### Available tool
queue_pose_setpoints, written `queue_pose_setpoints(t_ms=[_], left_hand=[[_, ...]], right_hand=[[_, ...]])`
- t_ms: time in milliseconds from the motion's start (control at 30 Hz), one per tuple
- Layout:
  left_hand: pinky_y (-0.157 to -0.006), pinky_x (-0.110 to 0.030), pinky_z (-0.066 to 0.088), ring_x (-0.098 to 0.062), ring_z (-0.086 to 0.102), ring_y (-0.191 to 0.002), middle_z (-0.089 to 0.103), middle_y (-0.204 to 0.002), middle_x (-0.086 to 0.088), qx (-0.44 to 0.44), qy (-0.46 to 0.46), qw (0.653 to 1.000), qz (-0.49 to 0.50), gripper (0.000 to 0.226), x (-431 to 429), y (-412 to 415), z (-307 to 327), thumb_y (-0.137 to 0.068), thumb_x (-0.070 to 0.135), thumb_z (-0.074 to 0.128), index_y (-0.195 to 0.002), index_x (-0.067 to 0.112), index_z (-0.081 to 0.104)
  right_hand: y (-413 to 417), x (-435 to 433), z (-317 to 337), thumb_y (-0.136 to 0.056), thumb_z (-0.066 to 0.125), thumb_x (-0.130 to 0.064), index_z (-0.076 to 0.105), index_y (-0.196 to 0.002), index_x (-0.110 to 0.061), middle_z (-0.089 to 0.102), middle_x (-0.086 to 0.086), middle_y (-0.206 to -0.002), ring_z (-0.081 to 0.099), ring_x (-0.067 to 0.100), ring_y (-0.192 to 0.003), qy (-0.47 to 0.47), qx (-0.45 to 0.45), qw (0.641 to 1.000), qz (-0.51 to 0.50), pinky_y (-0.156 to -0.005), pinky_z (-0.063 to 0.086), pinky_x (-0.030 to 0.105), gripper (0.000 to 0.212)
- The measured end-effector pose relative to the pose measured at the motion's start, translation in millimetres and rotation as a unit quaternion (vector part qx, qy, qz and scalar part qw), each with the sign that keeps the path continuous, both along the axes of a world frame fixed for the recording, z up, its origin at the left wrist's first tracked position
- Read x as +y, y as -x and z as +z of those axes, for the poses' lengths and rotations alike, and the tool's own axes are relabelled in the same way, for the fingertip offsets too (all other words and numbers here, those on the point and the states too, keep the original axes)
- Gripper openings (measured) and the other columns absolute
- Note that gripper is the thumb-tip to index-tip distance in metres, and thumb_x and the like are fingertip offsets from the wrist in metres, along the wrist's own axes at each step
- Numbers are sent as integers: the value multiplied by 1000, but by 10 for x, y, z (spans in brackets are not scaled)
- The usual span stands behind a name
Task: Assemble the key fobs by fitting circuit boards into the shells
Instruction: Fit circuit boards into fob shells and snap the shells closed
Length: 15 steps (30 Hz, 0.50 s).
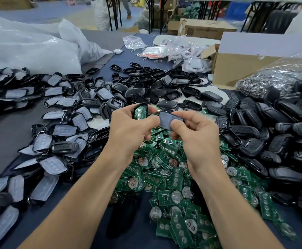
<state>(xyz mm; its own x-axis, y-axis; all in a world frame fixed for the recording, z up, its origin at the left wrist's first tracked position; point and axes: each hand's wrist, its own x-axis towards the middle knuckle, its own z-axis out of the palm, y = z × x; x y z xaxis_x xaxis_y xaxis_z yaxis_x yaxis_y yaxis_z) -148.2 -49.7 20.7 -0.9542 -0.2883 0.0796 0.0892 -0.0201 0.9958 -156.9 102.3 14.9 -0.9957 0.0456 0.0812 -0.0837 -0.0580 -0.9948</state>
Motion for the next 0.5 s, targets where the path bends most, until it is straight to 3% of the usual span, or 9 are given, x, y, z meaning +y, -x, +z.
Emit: queue_pose_setpoints(t_ms=[133, 267, 367, 500], left_hand=[[-45, -23, 44, -12, 51, -42, 62, -57, 0, -22, 12, 999, -25, 25, 31, 0, -38, -84, 8, 81, -76, 31, 79], [-44, -25, 41, -18, 49, -39, 59, -51, -9, -11, 69, 998, 5, 13, 41, 20, -86, -82, 8, 83, -74, 9, 74], [-42, -26, 40, -16, 45, -35, 57, -45, -10, 33, 116, 992, 38, 12, 37, 17, -85, -76, 14, 85, -71, 11, 75], [-43, -24, 41, -15, 50, -37, 59, -46, -7, 45, 127, 991, 23, 11, 62, -10, -83, -74, 24, 82, -73, 15, 76]], right_hand=[[16, 27, -7, -85, 74, 5, 77, -78, -23, 72, 6, -65, 60, 13, -52, 6, -7, 1000, -19, -58, 54, 28, 30], [11, 31, -15, -81, 75, 1, 79, -78, -20, 74, 7, -68, 59, 13, -51, 1, -14, 1000, -2, -55, 53, 25, 21], [14, 28, -23, -77, 77, -13, 79, -80, -23, 74, 6, -67, 61, 13, -51, -41, 7, 999, 9, -54, 53, 28, 10], [33, 37, -46, -81, 80, -6, 77, -79, -20, 74, 3, -65, 61, 13, -47, -75, 4, 997, -12, -52, 50, 29, 15]])
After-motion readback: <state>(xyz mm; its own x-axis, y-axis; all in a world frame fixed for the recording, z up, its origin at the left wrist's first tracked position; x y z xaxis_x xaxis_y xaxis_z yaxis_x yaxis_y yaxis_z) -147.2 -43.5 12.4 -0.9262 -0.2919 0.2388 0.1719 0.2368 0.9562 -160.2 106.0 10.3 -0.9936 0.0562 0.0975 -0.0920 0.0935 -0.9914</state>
